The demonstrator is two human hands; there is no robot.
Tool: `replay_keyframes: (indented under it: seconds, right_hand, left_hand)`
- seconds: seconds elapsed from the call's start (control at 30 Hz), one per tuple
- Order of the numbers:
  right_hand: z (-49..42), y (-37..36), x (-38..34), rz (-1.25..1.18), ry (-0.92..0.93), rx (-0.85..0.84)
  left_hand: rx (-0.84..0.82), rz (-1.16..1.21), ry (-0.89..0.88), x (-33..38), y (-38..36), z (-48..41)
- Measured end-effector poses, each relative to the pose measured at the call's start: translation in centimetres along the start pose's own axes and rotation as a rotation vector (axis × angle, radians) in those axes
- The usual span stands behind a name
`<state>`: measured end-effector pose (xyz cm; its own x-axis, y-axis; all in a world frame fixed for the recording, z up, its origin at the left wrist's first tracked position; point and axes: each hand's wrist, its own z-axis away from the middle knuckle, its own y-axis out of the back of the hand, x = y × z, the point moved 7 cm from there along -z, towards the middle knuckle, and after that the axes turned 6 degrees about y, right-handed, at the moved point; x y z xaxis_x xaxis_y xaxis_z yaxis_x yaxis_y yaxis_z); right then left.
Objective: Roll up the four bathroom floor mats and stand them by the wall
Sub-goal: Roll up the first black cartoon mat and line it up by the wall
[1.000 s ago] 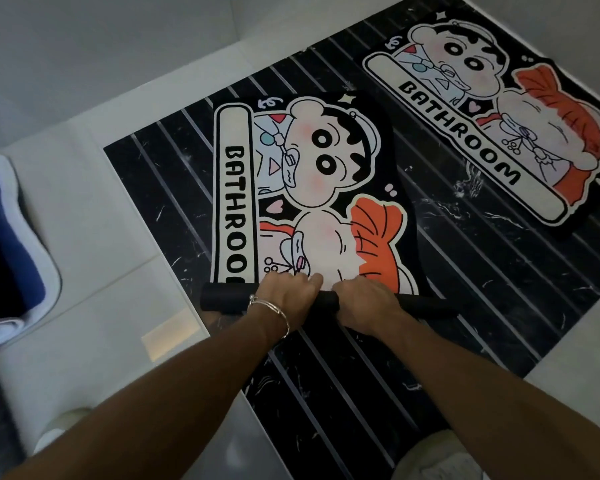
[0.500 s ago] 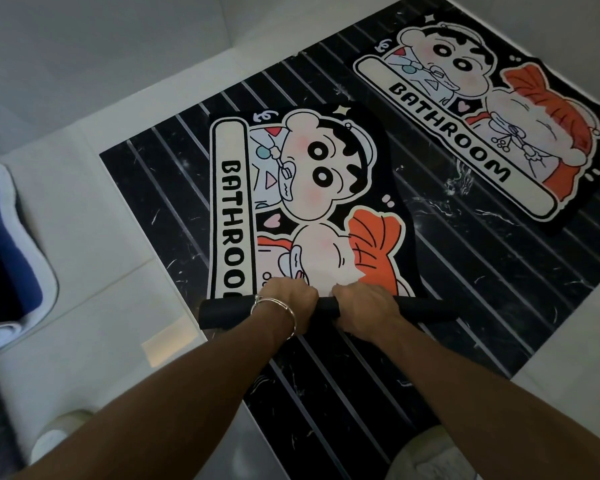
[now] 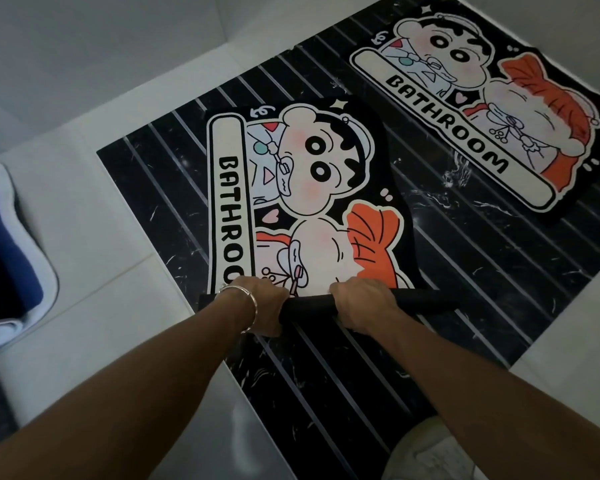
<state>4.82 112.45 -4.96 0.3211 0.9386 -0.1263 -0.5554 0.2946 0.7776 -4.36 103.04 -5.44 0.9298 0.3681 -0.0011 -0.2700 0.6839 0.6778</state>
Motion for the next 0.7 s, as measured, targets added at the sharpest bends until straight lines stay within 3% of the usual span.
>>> replay_keyframes:
  seconds: [0.2,0.3,0.47,0.53,0.6,0.7]
  right_hand:
    - [0.3,0.0,-0.4,-0.017,-0.016,-0.06]
    - [0.3,0.1,-0.9,-0.064,-0.025,-0.105]
    - [0.4,-0.4,-1.3,-0.121,-0.03,-0.143]
    - [0.6,-0.9,-1.5,-0.147,-0.019,-0.17]
    - [0.6,-1.5,-1.7,-0.18,-0.005,-0.165]
    - [0.8,-1.1,-1.7,-0.185,0.006,0.019]
  left_hand:
    - [-0.098,-0.01,0.003,-0.2,-0.5,-0.8]
    - [-0.074,0.13,0.014,-0.9,-1.2,-0.5]
    - [0.303,0.062,-0.087,2.9,-0.1,1.5]
    - [0.349,0.011,-0.066,3.9,0.1,1.4]
    - [0.311,-0.058,-0.052,3.9,0.1,0.9]
    - [0.204,-0.056,-0.032,3.2,0.4,0.5]
